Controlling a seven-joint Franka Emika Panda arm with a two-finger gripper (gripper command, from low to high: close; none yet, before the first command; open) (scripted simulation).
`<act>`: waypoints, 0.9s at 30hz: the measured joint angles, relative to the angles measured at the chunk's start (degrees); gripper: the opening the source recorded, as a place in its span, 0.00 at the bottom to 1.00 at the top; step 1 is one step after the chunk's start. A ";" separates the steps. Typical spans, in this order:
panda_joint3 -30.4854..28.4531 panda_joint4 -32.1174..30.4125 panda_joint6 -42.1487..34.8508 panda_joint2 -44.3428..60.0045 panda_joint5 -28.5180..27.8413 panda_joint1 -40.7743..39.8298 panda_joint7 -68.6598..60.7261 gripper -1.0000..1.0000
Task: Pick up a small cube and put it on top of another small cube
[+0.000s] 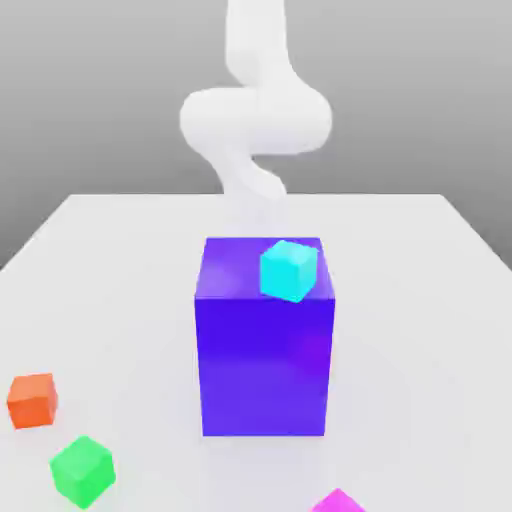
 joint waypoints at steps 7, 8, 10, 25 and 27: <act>-1.83 0.40 4.30 14.90 1.70 4.02 -8.02 0.50; -2.02 0.45 4.89 16.98 1.97 4.51 -9.16 0.50; -2.33 0.56 6.08 21.14 2.52 5.42 -11.45 0.50; -1.24 1.35 15.19 52.17 3.22 8.96 -26.17 0.50; -0.97 1.45 16.41 56.26 2.36 9.16 -27.48 0.50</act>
